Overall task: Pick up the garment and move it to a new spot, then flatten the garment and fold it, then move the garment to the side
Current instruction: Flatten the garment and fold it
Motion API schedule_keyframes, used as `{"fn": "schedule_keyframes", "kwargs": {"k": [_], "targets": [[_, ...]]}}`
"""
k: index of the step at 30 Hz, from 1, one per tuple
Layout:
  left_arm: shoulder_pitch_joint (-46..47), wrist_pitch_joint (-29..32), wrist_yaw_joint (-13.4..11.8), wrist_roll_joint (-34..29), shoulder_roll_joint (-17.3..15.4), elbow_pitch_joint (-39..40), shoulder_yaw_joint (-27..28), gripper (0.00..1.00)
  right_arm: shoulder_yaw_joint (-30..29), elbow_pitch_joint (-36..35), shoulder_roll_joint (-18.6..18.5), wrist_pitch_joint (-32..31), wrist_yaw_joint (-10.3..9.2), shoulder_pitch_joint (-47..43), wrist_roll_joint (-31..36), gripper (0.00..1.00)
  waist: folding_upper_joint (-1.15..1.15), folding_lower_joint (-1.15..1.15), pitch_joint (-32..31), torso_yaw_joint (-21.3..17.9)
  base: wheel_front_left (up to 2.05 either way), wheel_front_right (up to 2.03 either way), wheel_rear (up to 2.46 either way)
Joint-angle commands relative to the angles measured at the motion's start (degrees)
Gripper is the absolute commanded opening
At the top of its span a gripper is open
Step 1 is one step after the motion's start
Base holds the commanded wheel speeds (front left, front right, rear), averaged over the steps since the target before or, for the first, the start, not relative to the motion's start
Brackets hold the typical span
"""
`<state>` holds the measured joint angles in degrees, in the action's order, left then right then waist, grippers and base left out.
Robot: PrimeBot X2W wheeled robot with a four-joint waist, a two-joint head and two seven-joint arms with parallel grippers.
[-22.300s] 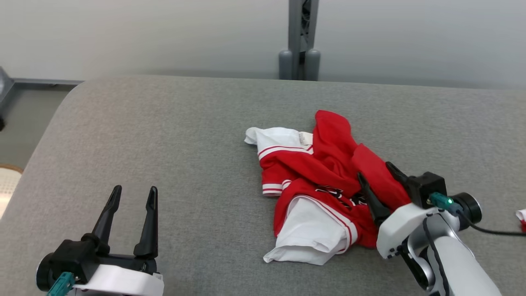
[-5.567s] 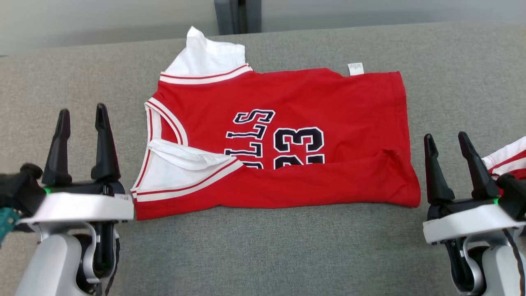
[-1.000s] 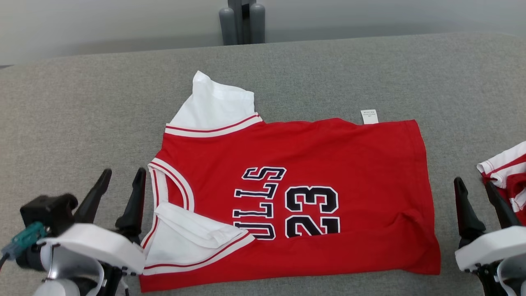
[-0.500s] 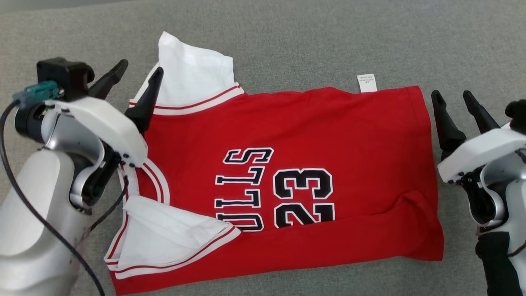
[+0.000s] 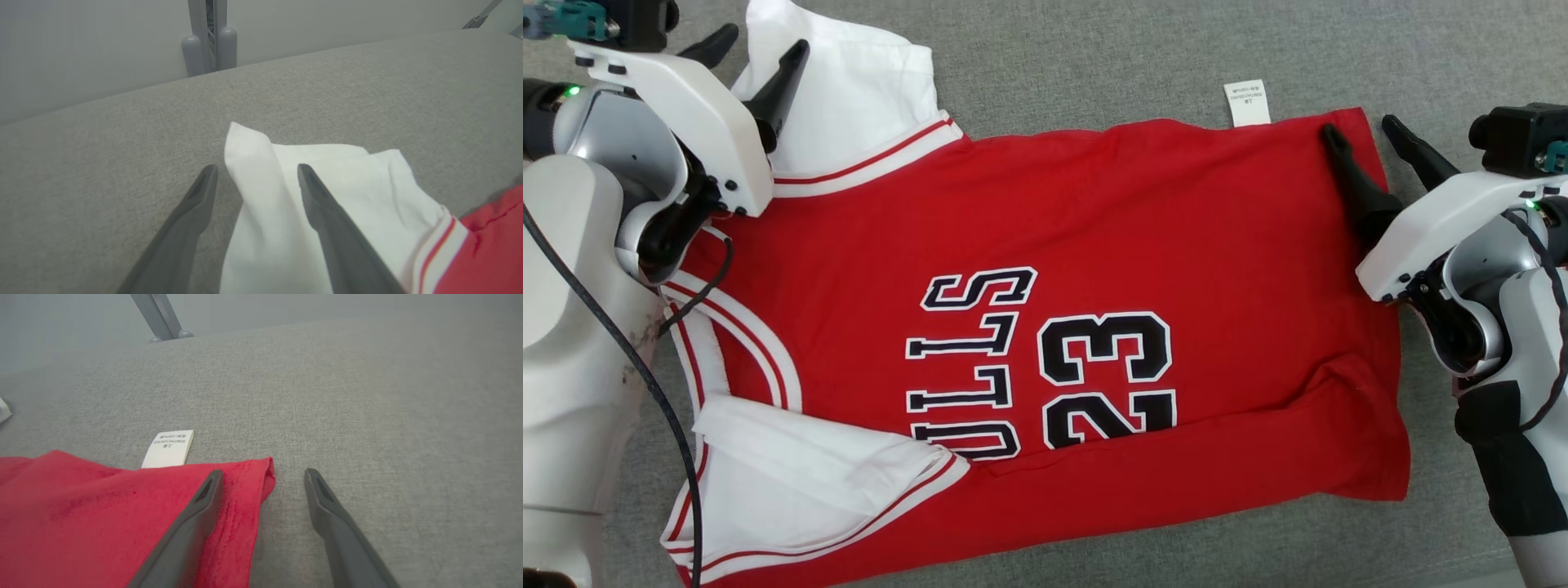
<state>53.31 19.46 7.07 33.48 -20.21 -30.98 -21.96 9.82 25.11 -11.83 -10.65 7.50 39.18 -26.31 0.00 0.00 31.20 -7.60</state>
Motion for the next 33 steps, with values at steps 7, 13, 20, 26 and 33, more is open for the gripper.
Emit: {"fn": "schedule_keyframes", "kwargs": {"k": [7,13,20,26,33], "targets": [[5.6,1.5,0.4,3.1,-1.1,-5.9,-3.0,1.00,4.7,1.7,-1.3,-0.5,-0.02,2.5,-4.1,1.00,0.00,0.00,2.3,-1.9,0.00,0.00,0.00],[7.4,0.9,0.4,6.5,-3.5,-5.6,-6.0,0.00,6.7,2.1,-1.8,1.9,-0.02,3.6,-6.0,0.00,0.00,0.00,2.7,-2.2,0.00,0.00,0.00],[6.0,-3.4,0.4,10.0,-6.5,-0.9,-8.4,0.00,7.1,0.1,-3.6,5.1,-0.02,3.0,-6.8,0.00,0.00,0.00,1.4,-1.2,0.00,0.00,0.00],[2.3,-6.6,0.4,12.2,-8.4,6.2,-9.7,0.00,8.7,-3.3,-6.6,6.3,-0.02,1.0,-4.9,0.00,0.00,0.00,-0.7,0.4,0.00,0.00,0.00],[-7.9,-11.3,-1.4,12.8,-11.5,19.3,-8.9,0.00,10.7,-10.6,-12.2,6.6,-0.02,-5.9,-2.1,0.00,0.00,0.00,-3.2,3.1,0.00,0.00,0.00]]}}
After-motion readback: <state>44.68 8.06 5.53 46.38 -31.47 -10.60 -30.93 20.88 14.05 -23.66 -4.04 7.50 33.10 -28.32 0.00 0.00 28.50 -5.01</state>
